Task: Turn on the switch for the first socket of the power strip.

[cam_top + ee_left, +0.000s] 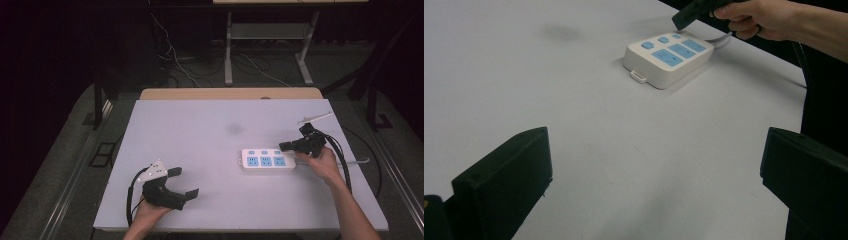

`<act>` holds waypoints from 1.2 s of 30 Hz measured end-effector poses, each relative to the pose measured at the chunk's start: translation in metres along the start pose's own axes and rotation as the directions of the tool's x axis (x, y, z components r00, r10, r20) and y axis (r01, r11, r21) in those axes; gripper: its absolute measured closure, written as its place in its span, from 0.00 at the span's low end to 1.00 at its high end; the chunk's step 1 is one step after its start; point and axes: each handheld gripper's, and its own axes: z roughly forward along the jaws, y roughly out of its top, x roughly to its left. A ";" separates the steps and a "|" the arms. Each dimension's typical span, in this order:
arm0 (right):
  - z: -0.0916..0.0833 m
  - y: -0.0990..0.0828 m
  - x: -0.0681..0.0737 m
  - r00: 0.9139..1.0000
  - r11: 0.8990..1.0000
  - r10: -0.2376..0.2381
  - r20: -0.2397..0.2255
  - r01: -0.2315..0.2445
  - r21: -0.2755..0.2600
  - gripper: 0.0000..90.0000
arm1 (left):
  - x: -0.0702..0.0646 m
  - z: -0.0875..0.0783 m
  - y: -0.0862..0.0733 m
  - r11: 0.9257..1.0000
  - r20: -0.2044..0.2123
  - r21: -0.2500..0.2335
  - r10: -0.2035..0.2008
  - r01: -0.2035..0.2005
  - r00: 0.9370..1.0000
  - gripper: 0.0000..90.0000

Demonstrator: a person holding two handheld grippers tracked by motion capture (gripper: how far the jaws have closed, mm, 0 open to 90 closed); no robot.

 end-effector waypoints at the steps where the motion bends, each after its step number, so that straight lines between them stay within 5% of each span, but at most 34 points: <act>1: -0.002 0.000 0.000 1.000 1.000 -0.002 0.001 0.002 -0.004 1.00 | 0.000 0.000 0.000 1.000 0.000 0.000 0.000 0.000 1.000 0.00; 13: -0.021 0.009 0.011 1.000 1.000 -0.012 0.011 0.012 -0.023 1.00 | -0.002 -0.001 0.000 1.000 0.002 -0.003 0.004 -0.004 1.000 0.00; 32: -0.058 -0.001 0.033 1.000 0.997 0.011 0.015 -0.010 -0.079 0.99 | -0.003 -0.003 0.000 1.000 -0.001 -0.015 0.002 -0.002 1.000 0.00; 36: -0.063 -0.004 0.039 1.000 0.996 0.009 0.017 -0.007 -0.087 0.89 | -0.003 -0.003 0.000 1.000 -0.001 -0.015 0.002 -0.002 1.000 0.00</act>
